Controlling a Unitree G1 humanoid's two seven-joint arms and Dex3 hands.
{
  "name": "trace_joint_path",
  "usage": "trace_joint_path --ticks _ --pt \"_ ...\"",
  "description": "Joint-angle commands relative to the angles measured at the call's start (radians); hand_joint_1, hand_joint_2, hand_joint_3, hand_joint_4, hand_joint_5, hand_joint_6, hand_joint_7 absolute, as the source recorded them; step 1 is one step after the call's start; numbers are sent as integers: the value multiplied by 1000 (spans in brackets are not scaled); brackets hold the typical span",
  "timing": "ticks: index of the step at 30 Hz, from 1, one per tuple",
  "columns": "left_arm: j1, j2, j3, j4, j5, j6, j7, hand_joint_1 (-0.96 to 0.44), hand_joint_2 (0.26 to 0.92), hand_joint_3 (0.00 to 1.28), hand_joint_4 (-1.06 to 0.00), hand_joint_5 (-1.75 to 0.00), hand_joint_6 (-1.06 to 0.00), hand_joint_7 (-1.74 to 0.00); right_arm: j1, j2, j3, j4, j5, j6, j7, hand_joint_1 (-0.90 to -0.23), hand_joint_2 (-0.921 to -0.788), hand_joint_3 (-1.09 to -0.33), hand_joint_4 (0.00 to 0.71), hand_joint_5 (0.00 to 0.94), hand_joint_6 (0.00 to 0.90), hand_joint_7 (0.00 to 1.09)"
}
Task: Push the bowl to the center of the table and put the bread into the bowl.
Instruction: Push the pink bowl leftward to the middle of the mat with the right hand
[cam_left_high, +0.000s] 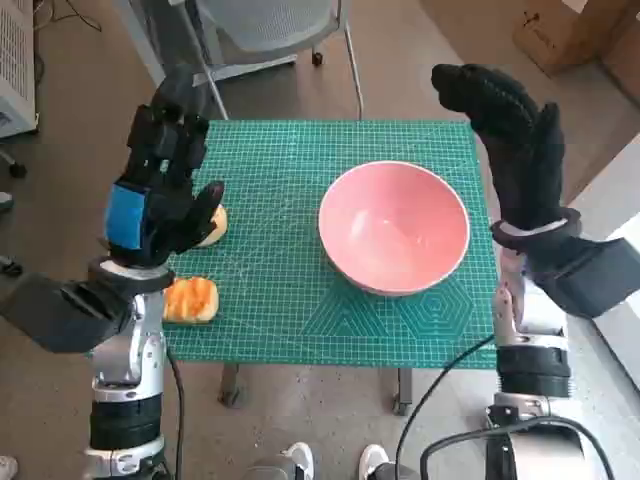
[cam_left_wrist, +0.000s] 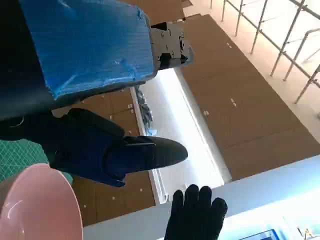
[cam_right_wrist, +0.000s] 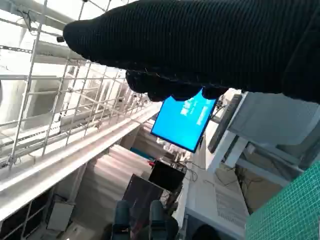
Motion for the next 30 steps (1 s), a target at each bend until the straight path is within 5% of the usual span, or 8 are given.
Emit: trace_joint_path --ticks 1,30 --pt "16 14 12 11 8 -16 -5 -674 921 376 -58 -51 1 -308 5 6 0 32 -6 -7 2 -670 -921 -576 278 2 344 64" --pt "35 18 20 -2 27 -16 1 -670 921 373 -82 -62 1 -382 -12 24 -4 60 18 -7 17 -687 -921 -579 295 6 344 62"
